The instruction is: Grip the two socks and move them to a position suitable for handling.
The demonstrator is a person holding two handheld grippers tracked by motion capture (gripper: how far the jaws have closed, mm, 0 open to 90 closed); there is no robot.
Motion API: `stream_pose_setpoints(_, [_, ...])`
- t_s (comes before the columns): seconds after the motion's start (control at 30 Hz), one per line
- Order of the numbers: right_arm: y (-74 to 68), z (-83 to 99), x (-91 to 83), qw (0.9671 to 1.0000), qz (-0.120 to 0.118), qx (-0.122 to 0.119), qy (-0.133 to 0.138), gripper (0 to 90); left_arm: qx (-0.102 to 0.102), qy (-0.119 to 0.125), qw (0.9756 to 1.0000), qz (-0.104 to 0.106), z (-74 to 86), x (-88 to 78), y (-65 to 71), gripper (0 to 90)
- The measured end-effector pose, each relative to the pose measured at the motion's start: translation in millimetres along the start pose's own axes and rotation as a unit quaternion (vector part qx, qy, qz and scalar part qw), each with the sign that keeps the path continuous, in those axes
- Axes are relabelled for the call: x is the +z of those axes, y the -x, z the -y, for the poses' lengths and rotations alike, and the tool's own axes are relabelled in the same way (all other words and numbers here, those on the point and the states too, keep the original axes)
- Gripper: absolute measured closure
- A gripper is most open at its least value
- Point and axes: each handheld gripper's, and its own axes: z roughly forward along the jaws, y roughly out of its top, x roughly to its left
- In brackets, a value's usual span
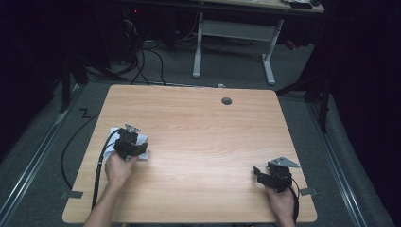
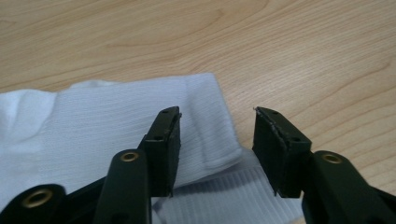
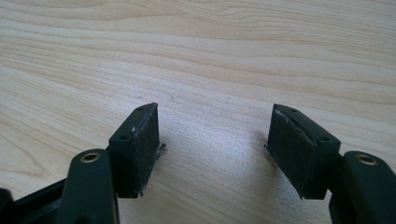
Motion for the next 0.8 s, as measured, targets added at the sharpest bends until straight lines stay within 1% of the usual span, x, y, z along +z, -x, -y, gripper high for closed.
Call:
stream_pose_setpoints(0.03, [-0.1, 0.0, 0.0, 1.0, 0.0, 0.0, 0.0, 34.2, 0.002, 0.013, 0.9999, 0.001, 3.1, -6.5, 4.3, 49.6])
stream_pose_setpoints(0.07, [-0.2, 0.1, -0.1, 1.0, 0.0, 0.0, 0.0, 34.2, 0.004, 0.015, 0.9999, 0.0, 5.8, -9.5, 6.3, 49.6])
stream_pose_setpoints(0.17, [-0.3, 0.1, -0.2, 1.0, 0.0, 0.0, 0.0, 34.2, 0.012, 0.008, 0.9999, -0.004, 17.6, -14.9, 10.8, 48.7])
stream_pose_setpoints(0.2, [-0.3, 0.1, -0.2, 1.0, 0.0, 0.0, 0.0, 34.2, 0.012, 0.008, 0.9999, -0.004, 17.6, -14.9, 10.8, 48.0])
stream_pose_setpoints(0.23, [-0.3, 0.1, -0.2, 1.0, 0.0, 0.0, 0.0, 34.2, 0.011, 0.003, 0.9999, -0.006, 24.5, -15.0, 11.7, 46.6])
stream_pose_setpoints(0.3, [-0.3, 0.1, -0.1, 1.0, 0.0, 0.0, 0.0, 34.2, 0.003, -0.001, 1.0, -0.003, 27.7, -11.9, 11.2, 41.4])
stream_pose_setpoints(0.37, [-0.3, 0.1, -0.1, 1.0, 0.0, -0.001, 0.0, 34.2, 0.0, 0.001, 1.0, -0.003, 28.0, -10.0, 11.4, 37.0])
stream_pose_setpoints(0.47, [-0.3, 0.1, -0.1, 1.0, 0.0, -0.001, 0.0, 34.2, -0.007, 0.004, 1.0, 0.002, 24.6, -1.9, 14.3, 34.1])
stream_pose_setpoints(0.53, [-0.3, 0.1, -0.1, 1.0, -0.001, -0.001, 0.0, 34.2, -0.008, 0.003, 1.0, 0.003, 23.7, -0.1, 14.7, 34.0])
stream_pose_setpoints(0.57, [-0.3, 0.1, -0.1, 1.0, -0.001, -0.001, 0.0, 34.2, -0.007, -0.001, 1.0, -0.002, 22.5, 2.9, 15.6, 34.1])
stream_pose_setpoints(0.67, [-0.3, 0.1, -0.1, 1.0, -0.001, -0.001, 0.0, 34.2, -0.012, -0.003, 0.9999, -0.005, 22.4, 5.0, 15.6, 34.6])
stream_pose_setpoints(0.7, [-0.3, 0.1, -0.1, 1.0, -0.001, -0.001, 0.0, 34.2, -0.012, -0.009, 0.9999, -0.007, 22.8, 7.0, 16.4, 35.1])
stream_pose_setpoints(0.8, [-0.3, 0.1, -0.1, 1.0, -0.001, -0.001, 0.0, 34.2, -0.014, -0.006, 0.9998, -0.013, 23.6, 6.8, 17.9, 38.3])
